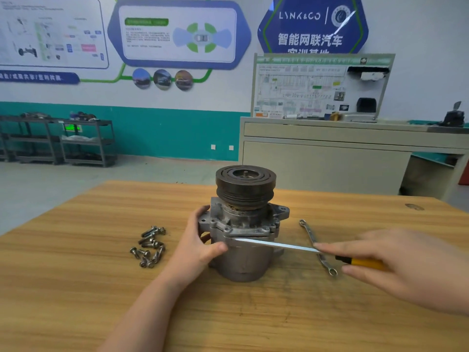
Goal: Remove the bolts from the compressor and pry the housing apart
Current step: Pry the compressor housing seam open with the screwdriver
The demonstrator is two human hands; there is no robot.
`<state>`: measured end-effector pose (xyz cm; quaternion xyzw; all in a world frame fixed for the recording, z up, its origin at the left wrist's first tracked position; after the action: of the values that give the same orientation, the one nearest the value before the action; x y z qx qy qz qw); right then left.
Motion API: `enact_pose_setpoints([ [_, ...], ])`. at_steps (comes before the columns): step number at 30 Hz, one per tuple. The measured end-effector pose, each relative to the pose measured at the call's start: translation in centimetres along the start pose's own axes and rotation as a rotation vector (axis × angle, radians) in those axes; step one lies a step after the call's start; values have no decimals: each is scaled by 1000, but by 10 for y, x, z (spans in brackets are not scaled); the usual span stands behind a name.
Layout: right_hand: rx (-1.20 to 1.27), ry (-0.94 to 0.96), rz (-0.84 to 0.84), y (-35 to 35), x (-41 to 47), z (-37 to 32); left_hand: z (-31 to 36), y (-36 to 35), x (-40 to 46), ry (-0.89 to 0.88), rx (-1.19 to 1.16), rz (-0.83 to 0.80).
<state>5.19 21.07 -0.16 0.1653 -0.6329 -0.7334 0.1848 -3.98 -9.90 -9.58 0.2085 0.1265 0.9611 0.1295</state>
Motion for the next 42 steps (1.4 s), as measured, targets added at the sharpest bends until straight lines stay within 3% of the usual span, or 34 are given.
enact_pose_setpoints([
  [23,-282,-193,-155,-8,-2,-59,-6,-10,2,91,-70,13],
  [30,-172,-324,-307,-40,-2,-85,-10,-10,3,85,-52,23],
  [42,-109,-336,-202,-69,0,-88,-9,-12,3,102,-27,47],
])
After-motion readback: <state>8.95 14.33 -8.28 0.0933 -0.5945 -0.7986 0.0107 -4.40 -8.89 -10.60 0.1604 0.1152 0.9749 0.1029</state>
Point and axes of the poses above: each hand's wrist, its own x-axis towards the middle knuckle, its own y-axis out of the back of the hand, z = x × y, the point moved 1 cm from there along x, towards the middle knuckle, and after that the axes turned 11 degrees about -z, right-handed, at the moved point
